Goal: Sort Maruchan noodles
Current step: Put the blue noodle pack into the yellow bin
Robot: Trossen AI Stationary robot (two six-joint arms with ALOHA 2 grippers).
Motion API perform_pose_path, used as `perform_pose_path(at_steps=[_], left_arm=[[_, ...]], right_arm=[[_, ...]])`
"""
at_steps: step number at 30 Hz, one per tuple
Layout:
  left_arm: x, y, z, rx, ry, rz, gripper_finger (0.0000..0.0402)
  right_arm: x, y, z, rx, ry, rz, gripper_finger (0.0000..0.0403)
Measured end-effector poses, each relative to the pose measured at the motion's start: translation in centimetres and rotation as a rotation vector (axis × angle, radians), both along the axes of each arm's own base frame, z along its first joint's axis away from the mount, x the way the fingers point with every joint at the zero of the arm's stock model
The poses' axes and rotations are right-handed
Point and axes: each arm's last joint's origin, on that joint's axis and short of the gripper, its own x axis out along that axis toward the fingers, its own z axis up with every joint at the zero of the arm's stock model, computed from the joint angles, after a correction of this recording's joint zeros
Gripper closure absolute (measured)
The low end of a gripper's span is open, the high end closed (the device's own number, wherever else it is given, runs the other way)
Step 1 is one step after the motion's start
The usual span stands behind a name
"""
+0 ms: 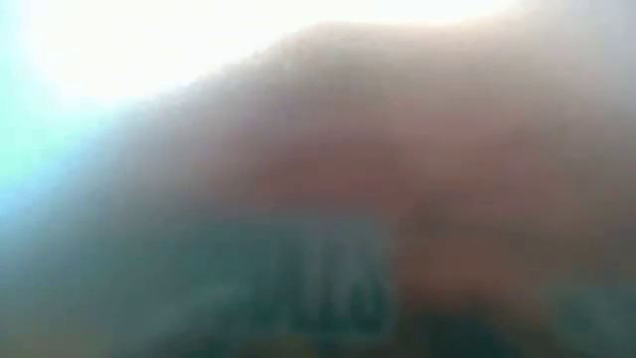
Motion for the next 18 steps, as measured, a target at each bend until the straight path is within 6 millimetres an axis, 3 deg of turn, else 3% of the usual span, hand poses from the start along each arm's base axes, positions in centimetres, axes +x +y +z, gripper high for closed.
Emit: perform_pose_path(at_steps=[9, 18], left_arm=[[0.0, -0.1, -0.3, -0.020, -0.001, 0.021, 0.0235], [0.6, 0.1, -3.2, -0.042, 0.040, 0.046, 0.0235]], right_arm=[[0.2, -1.5, -2.3, 0.022, 0.048, 0.024, 0.0170], [1.1, -1.8, -3.5, -0.001, 0.034, 0.042, 0.0159]])
